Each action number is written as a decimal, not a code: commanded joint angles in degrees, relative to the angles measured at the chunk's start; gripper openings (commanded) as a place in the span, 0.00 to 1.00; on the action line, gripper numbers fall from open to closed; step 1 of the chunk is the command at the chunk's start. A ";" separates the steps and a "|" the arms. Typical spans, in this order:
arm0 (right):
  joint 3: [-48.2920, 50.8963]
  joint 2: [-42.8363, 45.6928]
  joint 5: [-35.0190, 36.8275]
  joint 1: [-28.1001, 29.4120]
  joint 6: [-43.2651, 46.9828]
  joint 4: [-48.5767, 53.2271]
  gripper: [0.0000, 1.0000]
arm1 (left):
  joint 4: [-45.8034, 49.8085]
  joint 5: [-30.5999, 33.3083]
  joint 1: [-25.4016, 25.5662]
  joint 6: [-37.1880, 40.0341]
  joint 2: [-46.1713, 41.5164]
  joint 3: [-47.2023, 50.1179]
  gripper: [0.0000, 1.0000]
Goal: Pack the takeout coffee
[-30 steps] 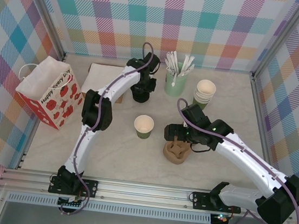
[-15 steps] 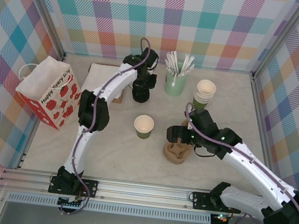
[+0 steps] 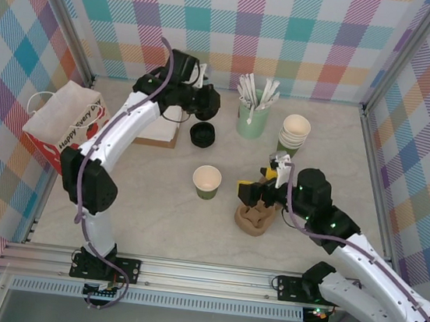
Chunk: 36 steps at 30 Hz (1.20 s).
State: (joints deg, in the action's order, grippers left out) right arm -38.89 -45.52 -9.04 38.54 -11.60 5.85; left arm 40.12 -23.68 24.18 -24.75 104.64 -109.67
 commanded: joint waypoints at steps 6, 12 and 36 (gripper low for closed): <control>2.37 -2.60 -12.00 -2.03 22.93 -18.30 1.00 | -7.26 -17.71 -0.63 -4.43 -12.90 11.31 0.10; 3.63 -4.93 -19.48 -6.01 25.99 -27.11 1.00 | -12.07 -22.66 -0.54 -7.30 -19.99 19.91 0.09; -9.71 -27.95 -30.73 -8.84 20.43 -47.59 1.00 | -27.34 -26.40 2.37 -23.25 -27.74 32.19 0.06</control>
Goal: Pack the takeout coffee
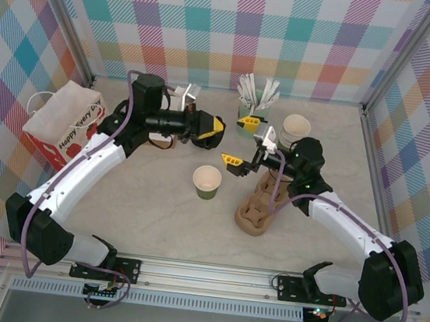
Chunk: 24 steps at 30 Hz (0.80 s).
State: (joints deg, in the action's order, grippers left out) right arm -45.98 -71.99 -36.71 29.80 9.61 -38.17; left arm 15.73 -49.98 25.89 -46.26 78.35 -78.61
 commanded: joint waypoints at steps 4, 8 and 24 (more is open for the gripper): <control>-4.74 -3.85 -4.39 -0.09 -0.90 -3.75 1.00 | -3.59 -0.28 1.00 -2.25 -1.51 1.23 0.05; -6.04 -5.67 -6.74 -0.09 -1.73 -3.74 1.00 | -3.60 -0.21 1.09 -2.26 -1.69 1.35 0.05; -7.81 -9.14 -11.92 -0.09 -3.43 -3.49 0.95 | -4.60 -0.07 1.15 -3.43 -2.49 1.53 0.05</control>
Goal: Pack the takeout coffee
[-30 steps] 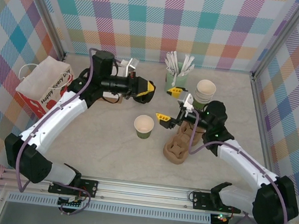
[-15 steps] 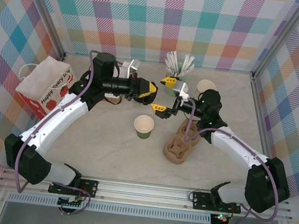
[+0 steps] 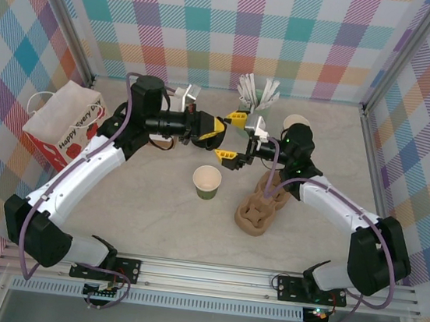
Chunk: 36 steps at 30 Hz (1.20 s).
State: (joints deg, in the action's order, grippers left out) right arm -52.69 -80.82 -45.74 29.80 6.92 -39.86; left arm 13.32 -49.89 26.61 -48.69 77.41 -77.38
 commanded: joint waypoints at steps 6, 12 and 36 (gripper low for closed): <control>-1.69 -0.73 -4.14 0.17 -0.85 -1.41 0.94 | -2.57 -0.03 0.60 -1.47 -1.29 0.38 0.04; -2.65 -1.44 -4.91 0.43 -0.85 -0.57 0.91 | -3.17 0.14 0.68 -1.89 -0.88 0.55 0.04; -4.18 0.73 -4.51 0.70 3.84 12.34 0.73 | -0.05 2.20 1.07 0.87 0.28 0.36 0.19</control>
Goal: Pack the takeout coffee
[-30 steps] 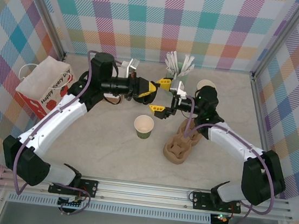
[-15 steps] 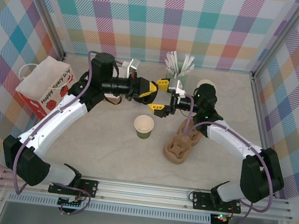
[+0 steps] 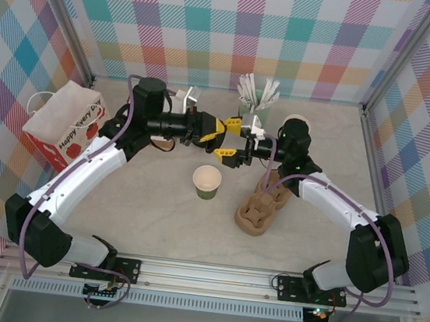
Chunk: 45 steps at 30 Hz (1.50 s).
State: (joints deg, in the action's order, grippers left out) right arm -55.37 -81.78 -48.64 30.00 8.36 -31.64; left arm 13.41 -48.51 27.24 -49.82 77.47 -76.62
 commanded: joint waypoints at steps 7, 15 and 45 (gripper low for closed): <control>-2.75 2.76 0.58 0.54 7.02 14.06 0.73 | 7.69 3.76 0.43 6.60 0.41 -1.64 0.35; -5.84 3.86 6.10 0.50 13.45 30.76 0.73 | 18.36 10.50 0.40 13.95 0.73 -4.59 0.61; -15.51 3.29 23.99 5.33 16.93 56.81 0.73 | 19.51 13.49 5.98 17.69 8.22 -4.54 0.69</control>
State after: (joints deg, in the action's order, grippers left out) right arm -68.90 -79.29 -23.97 34.98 26.02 25.39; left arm 34.13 -33.82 32.05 -33.12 85.10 -79.79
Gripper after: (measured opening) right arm 0.728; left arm 0.697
